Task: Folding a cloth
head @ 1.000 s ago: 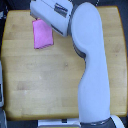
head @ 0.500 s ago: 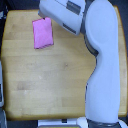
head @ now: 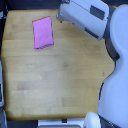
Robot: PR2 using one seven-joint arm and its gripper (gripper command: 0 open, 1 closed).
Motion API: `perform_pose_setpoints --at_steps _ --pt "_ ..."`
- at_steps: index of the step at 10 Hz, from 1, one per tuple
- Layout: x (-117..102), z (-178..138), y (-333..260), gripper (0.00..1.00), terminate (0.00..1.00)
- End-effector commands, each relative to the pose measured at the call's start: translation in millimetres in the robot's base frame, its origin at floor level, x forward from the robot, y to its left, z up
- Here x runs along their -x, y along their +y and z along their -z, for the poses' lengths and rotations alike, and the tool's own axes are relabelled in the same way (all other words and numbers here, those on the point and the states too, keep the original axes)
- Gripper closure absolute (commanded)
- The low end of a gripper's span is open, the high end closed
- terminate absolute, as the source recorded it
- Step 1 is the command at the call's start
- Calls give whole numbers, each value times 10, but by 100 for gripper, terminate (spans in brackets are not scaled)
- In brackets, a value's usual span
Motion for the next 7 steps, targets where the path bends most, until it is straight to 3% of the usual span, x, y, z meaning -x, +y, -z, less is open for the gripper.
perform_pose_setpoints --at_steps 1,7 --pt "208 41 -1320 0 0" --pt "284 -32 -2154 0 0"
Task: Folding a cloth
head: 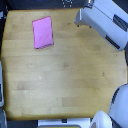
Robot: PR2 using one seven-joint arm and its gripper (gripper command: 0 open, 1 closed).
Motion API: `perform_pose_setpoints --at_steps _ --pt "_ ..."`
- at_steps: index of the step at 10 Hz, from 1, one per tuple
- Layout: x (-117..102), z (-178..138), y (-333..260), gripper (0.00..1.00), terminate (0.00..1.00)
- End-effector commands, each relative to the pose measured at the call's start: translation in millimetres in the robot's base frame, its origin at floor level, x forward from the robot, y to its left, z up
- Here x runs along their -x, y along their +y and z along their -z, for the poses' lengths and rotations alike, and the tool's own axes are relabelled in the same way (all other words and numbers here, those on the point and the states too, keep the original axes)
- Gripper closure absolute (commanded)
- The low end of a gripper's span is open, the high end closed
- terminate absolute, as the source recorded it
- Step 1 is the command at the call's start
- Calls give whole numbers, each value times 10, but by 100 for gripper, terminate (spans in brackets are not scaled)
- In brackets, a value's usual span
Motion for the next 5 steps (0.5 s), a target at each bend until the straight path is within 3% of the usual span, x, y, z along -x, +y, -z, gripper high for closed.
perform_pose_setpoints --at_steps 1,4,5 --pt "95 -66 -774 0 0" --pt "263 -92 -1110 0 0" --pt "301 -102 -1204 0 100"
